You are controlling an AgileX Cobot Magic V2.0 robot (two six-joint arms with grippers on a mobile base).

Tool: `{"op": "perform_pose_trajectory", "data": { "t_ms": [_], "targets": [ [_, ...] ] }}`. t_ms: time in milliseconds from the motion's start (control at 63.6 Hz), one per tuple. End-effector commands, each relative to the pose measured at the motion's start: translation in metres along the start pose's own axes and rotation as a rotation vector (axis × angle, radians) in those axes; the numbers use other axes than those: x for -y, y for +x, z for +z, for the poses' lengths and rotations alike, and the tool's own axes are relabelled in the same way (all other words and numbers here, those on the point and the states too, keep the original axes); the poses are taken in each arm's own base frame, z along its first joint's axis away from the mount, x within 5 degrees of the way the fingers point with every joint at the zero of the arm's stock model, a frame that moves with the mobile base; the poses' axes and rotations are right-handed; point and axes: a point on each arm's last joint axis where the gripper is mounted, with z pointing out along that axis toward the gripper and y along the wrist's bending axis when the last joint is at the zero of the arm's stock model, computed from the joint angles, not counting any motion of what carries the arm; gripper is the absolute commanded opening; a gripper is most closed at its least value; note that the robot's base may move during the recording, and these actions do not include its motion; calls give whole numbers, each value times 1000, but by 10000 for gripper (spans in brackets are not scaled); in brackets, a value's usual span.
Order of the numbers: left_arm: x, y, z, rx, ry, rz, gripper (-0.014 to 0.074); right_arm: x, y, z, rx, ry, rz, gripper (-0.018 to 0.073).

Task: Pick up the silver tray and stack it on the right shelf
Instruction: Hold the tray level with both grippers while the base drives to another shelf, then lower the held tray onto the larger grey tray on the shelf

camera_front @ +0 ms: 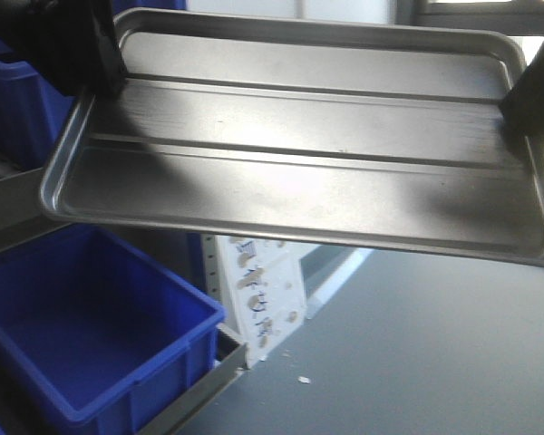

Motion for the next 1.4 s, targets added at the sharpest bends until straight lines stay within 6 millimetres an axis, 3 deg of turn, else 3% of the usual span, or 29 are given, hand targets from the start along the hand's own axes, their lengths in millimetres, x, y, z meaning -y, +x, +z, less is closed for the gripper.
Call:
{"op": "perform_pose_trajectory", "data": {
  "t_ms": [0, 1384],
  "targets": [
    [-9, -9, -17, 74, -41, 26, -93, 0, -8, -10, 68, 12, -53, 58],
    [-9, -9, -17, 74, -41, 26, -93, 0, -8, -10, 67, 12, -53, 58]
  ]
}}
